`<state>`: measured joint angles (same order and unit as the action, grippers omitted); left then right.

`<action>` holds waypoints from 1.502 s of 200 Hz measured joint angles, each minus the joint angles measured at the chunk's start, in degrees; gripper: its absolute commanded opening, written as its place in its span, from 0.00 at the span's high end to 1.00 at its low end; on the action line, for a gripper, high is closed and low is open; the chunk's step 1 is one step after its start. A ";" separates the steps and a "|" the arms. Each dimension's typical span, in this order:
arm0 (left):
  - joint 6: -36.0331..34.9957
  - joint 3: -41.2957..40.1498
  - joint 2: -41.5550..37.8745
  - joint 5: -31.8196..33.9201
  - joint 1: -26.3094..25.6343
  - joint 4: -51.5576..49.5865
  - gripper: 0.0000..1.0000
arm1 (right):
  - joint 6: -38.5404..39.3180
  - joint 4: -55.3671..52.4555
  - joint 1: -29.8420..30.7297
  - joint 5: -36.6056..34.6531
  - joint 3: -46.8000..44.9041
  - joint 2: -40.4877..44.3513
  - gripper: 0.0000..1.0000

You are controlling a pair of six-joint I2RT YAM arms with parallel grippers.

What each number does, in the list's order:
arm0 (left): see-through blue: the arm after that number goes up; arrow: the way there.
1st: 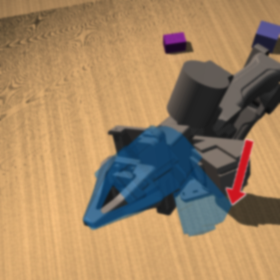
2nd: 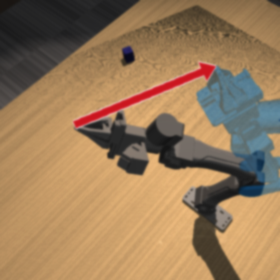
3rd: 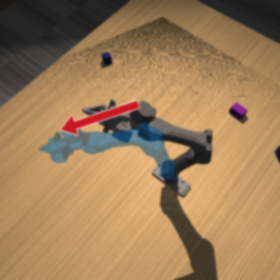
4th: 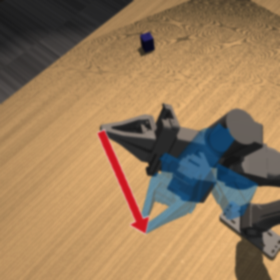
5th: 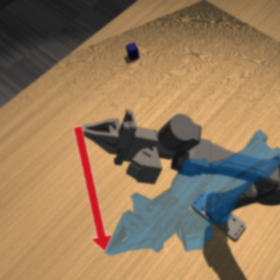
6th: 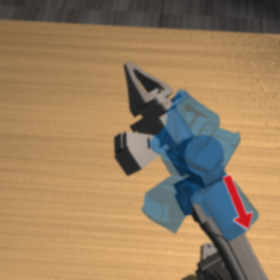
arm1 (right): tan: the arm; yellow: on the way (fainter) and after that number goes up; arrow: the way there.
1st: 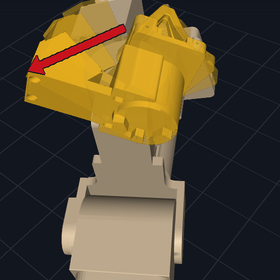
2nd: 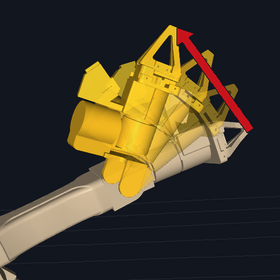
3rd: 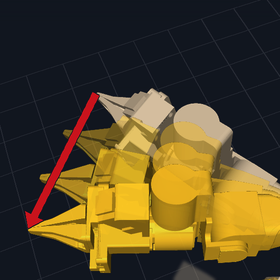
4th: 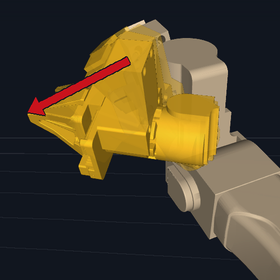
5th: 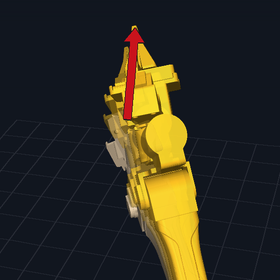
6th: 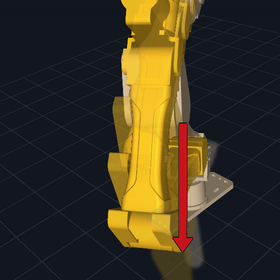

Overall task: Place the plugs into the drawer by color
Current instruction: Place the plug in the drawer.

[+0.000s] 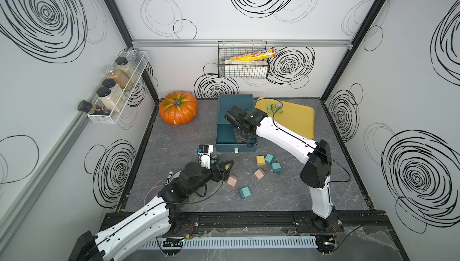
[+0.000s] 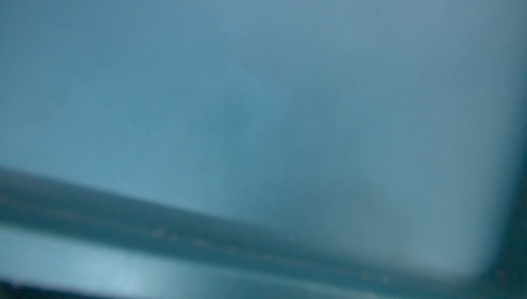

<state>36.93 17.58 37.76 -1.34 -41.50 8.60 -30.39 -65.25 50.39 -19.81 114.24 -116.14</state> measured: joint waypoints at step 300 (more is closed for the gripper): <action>0.20 0.81 -0.79 1.22 0.04 -1.77 0.01 | 5.22 6.69 -0.39 7.04 -0.57 11.63 0.38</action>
<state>37.12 18.39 36.97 -0.12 -41.45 6.83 -25.17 -58.57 50.00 -12.78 113.67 -104.51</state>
